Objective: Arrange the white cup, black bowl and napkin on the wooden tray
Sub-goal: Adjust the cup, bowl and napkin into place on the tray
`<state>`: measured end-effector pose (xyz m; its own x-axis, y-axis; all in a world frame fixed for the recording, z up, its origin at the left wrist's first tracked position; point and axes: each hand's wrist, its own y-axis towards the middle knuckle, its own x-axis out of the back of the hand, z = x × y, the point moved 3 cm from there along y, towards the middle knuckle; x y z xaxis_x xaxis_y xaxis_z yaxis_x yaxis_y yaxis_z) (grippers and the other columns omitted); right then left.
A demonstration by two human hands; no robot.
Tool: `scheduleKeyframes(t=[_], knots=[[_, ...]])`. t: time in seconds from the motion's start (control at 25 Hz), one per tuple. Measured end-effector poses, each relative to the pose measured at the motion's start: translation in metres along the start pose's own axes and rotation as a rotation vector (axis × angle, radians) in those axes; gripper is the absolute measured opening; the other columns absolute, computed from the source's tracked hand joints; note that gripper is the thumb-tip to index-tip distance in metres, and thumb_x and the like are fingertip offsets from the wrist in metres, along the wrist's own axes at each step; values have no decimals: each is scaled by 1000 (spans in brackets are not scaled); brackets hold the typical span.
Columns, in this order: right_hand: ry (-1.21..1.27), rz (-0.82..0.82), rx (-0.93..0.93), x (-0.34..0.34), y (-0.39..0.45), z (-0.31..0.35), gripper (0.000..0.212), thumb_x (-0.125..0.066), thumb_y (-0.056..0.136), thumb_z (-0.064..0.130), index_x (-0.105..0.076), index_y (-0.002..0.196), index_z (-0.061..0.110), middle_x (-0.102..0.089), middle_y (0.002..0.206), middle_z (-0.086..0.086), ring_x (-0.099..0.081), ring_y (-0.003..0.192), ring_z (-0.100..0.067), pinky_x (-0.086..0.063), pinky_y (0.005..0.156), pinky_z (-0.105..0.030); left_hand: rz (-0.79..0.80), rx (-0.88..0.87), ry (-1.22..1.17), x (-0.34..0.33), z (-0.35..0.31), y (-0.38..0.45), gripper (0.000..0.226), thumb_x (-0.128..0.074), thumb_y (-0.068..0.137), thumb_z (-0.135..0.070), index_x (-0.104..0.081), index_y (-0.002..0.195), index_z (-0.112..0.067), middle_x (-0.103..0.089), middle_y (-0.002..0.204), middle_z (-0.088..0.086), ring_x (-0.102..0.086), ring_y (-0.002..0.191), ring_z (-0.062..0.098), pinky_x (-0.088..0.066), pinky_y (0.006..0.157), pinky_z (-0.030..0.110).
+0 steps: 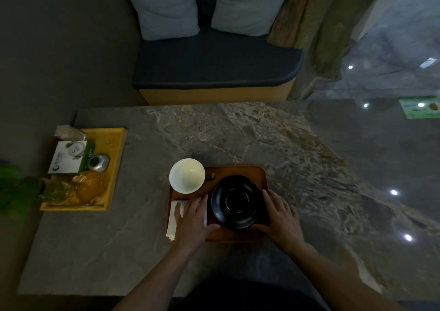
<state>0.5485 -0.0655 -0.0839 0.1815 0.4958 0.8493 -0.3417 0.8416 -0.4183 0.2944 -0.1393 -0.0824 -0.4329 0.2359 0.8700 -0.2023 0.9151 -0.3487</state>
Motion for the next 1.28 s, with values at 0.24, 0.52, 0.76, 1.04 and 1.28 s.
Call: scheduleKeyframes(t=[0.24, 0.52, 0.76, 1.04, 1.28], knots=[[-44, -11, 56, 5, -13, -16, 91, -45, 83, 73, -5, 153, 30, -13, 163, 0, -11, 149, -23, -19, 118, -49, -124, 104, -73, 12, 12, -38, 87, -64, 79, -62, -27, 150, -28, -26, 158, -5, -19, 146, 18, -16, 117, 50], [-52, -58, 115, 13, -24, -18, 70, -31, 91, 68, -21, 151, 33, -22, 161, 6, -11, 149, -18, -15, 119, -44, -158, 182, -96, 24, 45, -73, 77, -65, 80, -60, -36, 145, -30, -37, 152, -3, -33, 139, 18, -24, 115, 43], [-93, -111, 123, 10, -38, 15, 58, -34, 93, 63, -39, 143, 34, -38, 154, 6, -24, 146, -18, -20, 118, -42, -42, 196, -164, 31, 88, -83, 72, -66, 79, -60, -38, 142, -37, -38, 150, -9, -35, 136, 16, -28, 112, 39], [-133, -106, 127, -14, -53, 79, 56, -44, 92, 60, -42, 141, 35, -44, 150, 6, -29, 144, -18, -22, 117, -44, 5, 19, -212, 50, 132, -80, 58, -69, 83, -47, -50, 136, -34, -49, 139, -6, -45, 129, 15, -34, 108, 36], [-175, -110, 229, -32, -57, 127, 51, -48, 91, 57, -47, 139, 38, -52, 144, 6, -37, 141, -27, -29, 112, -51, 46, -110, -145, 56, 143, -60, 52, -65, 86, -47, -50, 134, -37, -47, 138, -9, -43, 127, 10, -39, 106, 34]])
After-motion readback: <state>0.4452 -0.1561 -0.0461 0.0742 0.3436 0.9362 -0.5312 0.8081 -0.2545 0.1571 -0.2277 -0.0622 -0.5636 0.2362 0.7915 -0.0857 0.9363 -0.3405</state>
